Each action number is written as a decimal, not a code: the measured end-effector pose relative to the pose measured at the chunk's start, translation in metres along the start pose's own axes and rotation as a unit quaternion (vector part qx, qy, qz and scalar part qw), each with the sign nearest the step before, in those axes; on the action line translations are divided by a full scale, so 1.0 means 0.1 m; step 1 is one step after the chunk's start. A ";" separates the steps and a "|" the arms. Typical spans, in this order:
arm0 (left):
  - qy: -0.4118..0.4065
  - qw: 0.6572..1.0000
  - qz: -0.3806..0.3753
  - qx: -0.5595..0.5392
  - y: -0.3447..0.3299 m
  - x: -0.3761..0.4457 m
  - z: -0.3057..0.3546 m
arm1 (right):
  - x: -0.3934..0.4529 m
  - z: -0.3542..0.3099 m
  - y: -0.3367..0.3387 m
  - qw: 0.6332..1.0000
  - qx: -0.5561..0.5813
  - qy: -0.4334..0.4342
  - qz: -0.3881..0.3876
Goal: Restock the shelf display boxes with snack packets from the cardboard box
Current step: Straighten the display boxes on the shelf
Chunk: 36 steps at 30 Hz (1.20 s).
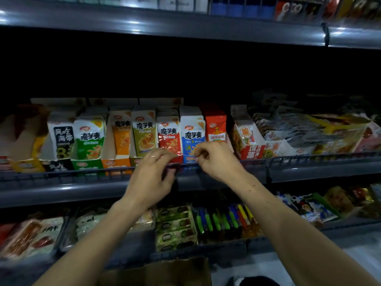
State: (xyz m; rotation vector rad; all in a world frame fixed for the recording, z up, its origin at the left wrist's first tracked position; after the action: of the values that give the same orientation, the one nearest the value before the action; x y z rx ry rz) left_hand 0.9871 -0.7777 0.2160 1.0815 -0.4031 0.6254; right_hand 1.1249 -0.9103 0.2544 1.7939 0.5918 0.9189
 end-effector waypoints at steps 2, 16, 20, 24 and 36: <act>0.030 0.998 0.044 -0.022 0.30 -0.26 -0.20 | -0.03 -0.23 -0.08 0.999 -0.006 0.038 -0.013; 0.245 0.954 0.151 0.080 1.41 -0.85 -1.65 | 0.79 -2.42 -0.51 0.978 -0.067 0.195 0.021; 0.243 0.961 0.117 0.067 1.33 -0.88 -1.83 | 1.11 -2.85 -0.66 0.962 -0.136 0.222 0.079; 0.253 0.960 0.113 0.050 1.30 -0.92 -1.88 | 1.40 -3.10 -0.82 0.939 -0.242 0.234 0.073; 0.124 0.985 0.073 0.099 1.19 -0.74 -1.73 | 1.45 -2.70 -0.83 0.963 -0.178 0.199 0.026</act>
State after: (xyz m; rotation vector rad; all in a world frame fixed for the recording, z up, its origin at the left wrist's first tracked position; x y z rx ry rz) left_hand 0.8540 -0.6026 0.1806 1.1517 -0.2076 0.9345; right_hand 0.9951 -0.6222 0.2828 1.3149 0.5859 1.3466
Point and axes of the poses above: each hand's wrist, its own x-axis towards the middle knuckle, its own y-axis out of the back of the hand, z = x × y, the point moved 2 cm from there along x, towards the middle knuckle, and after that the axes turned 11 degrees about -x, right-handed, at the moved point
